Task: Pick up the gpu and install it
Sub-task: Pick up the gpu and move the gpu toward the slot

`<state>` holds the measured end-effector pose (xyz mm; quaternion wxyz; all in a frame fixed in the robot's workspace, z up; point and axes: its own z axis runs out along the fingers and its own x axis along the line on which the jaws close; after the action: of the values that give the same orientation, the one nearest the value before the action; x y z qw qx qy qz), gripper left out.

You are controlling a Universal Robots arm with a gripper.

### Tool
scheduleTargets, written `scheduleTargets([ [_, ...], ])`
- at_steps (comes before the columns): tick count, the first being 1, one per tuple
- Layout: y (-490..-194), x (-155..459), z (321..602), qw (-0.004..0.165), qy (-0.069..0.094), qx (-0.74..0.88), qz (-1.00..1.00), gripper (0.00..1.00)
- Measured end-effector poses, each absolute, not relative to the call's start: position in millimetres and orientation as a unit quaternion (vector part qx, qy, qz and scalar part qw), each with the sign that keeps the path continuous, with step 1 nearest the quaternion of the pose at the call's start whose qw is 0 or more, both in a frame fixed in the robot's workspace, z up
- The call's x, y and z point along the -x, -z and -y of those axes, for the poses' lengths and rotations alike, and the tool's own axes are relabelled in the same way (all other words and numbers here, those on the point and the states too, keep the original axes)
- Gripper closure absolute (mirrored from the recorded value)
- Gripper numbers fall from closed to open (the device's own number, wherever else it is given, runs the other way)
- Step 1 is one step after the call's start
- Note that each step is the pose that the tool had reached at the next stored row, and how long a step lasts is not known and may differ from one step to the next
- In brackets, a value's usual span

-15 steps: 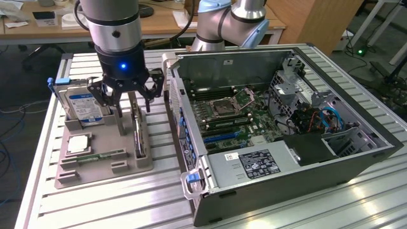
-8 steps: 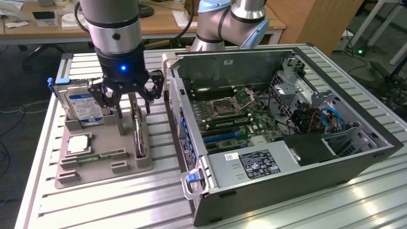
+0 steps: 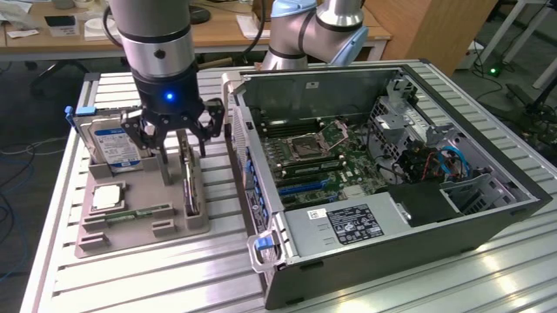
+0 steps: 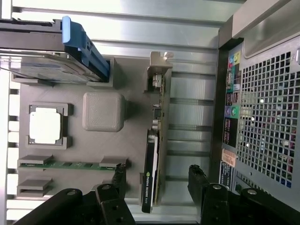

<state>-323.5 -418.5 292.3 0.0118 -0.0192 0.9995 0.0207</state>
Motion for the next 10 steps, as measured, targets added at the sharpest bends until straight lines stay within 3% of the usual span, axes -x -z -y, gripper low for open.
scheduleTargets([
  [10,-285.9,327.8,418.6,0.012,-0.021,0.019,-1.000,0.35],
])
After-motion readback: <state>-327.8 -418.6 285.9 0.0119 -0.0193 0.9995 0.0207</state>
